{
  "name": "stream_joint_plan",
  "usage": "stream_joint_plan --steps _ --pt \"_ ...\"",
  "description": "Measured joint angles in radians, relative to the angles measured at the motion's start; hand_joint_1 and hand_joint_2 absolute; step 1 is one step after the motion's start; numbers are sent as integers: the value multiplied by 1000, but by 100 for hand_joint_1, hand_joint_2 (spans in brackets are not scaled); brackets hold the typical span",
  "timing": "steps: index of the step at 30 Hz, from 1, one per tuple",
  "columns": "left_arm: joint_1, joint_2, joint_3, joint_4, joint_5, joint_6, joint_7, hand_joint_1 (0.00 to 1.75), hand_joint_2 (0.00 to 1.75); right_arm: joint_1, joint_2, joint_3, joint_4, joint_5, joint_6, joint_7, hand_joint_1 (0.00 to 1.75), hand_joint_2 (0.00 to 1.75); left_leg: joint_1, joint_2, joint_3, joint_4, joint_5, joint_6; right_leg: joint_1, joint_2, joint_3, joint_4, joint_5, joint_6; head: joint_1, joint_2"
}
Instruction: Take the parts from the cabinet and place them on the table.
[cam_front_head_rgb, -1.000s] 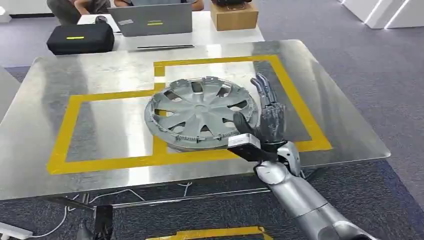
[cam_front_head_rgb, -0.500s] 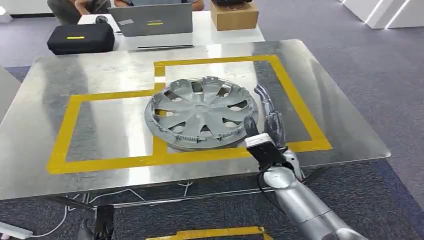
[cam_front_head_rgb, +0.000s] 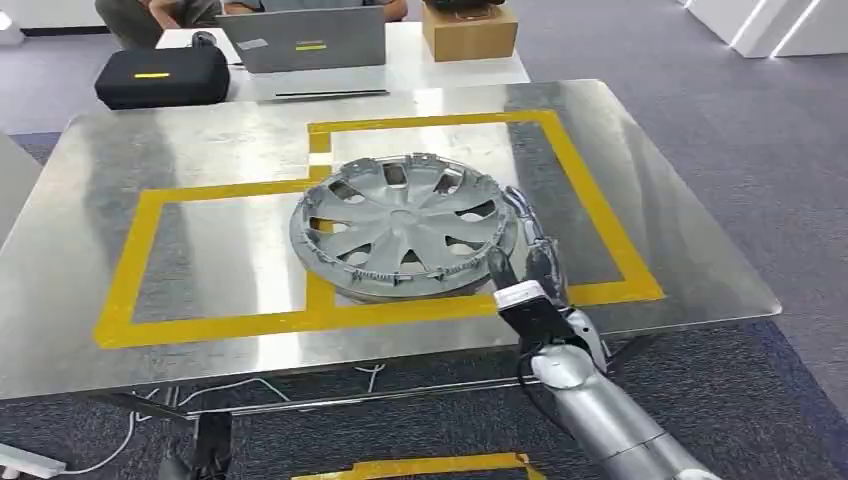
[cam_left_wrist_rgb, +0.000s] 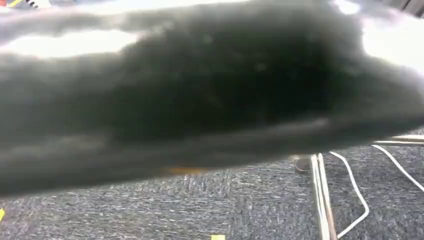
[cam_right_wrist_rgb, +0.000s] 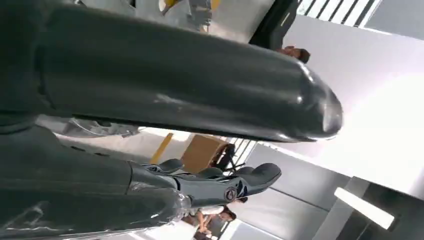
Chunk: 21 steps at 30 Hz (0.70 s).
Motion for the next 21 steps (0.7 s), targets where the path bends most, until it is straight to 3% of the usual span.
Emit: stream_joint_plan --steps 14,21 --pt "6 3 -11 0 -8 2 6 0 0 55 -14 -30 -18 -36 35 -13 0 0 -4 0 0 1 -2 3 -4 0 0 0 -1 3 0 0" --pt "9 5 -17 0 -10 3 7 0 0 69 -14 -43 -48 -34 23 -19 0 0 -12 0 0 3 -5 16 -11 0 2 -3 -1 14 -1 0"
